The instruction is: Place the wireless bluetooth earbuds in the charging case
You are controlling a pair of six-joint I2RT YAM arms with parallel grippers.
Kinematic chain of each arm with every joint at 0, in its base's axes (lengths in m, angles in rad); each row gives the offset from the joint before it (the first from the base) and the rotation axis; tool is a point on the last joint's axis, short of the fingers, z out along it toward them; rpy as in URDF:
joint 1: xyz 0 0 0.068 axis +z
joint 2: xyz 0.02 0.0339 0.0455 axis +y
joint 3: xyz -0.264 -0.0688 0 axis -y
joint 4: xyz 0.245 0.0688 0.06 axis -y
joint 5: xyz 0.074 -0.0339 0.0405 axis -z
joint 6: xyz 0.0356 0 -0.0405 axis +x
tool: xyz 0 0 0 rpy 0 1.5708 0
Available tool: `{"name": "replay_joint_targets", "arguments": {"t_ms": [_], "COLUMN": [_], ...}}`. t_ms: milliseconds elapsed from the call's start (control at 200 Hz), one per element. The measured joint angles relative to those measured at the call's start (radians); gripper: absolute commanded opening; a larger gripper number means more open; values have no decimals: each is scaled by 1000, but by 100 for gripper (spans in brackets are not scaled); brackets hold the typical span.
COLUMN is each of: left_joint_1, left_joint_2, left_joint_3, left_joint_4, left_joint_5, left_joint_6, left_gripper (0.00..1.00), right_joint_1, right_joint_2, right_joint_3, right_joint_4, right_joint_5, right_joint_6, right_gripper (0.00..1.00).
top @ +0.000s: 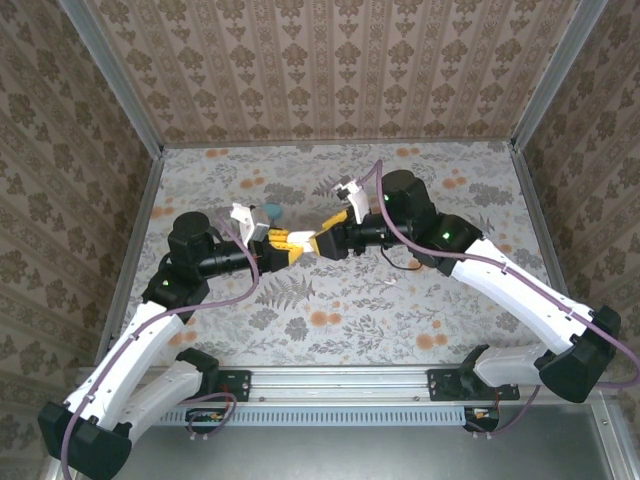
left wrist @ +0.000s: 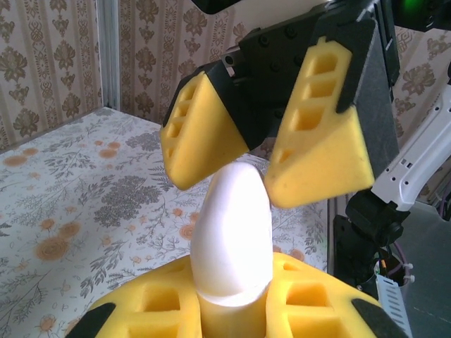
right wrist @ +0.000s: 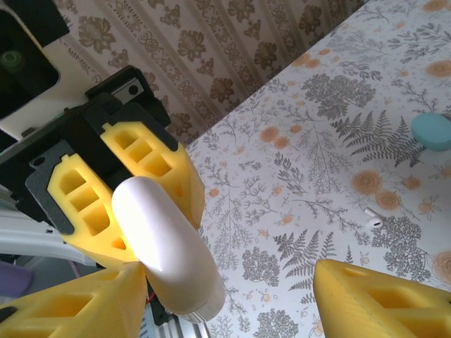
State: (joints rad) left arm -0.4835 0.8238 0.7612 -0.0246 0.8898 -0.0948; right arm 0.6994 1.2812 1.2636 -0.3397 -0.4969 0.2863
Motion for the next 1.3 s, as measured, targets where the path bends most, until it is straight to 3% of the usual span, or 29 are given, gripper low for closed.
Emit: {"name": "replay_joint_targets", "arguments": {"t_ms": [295,580,850,1075,1295], "left_joint_1": [-7,-6,14,55,69], "left_joint_2": [-10,-15,-67,-150,-210], "left_joint_3": [-2,-2,-4,-7,-9], "left_joint_4": [-18,-60,-154,-260,-340], "left_joint_5": [15,-27,-108,-183,-224], "left_joint_6": [0,3,26,67,93], "left_gripper": [0,0,0,0,0], "right_joint_1": [-95,-100,-106,-77,40], "right_joint_2": [10,-7,5,264,587], "right_joint_3": [0,-24,-36,-17,183], "right_joint_4": [21,26,14,9,-68], "right_joint_5": [46,51,150,154,183], "right_joint_6": [100,146,222,332,382], "right_gripper": [63,64,63,60,54]}}
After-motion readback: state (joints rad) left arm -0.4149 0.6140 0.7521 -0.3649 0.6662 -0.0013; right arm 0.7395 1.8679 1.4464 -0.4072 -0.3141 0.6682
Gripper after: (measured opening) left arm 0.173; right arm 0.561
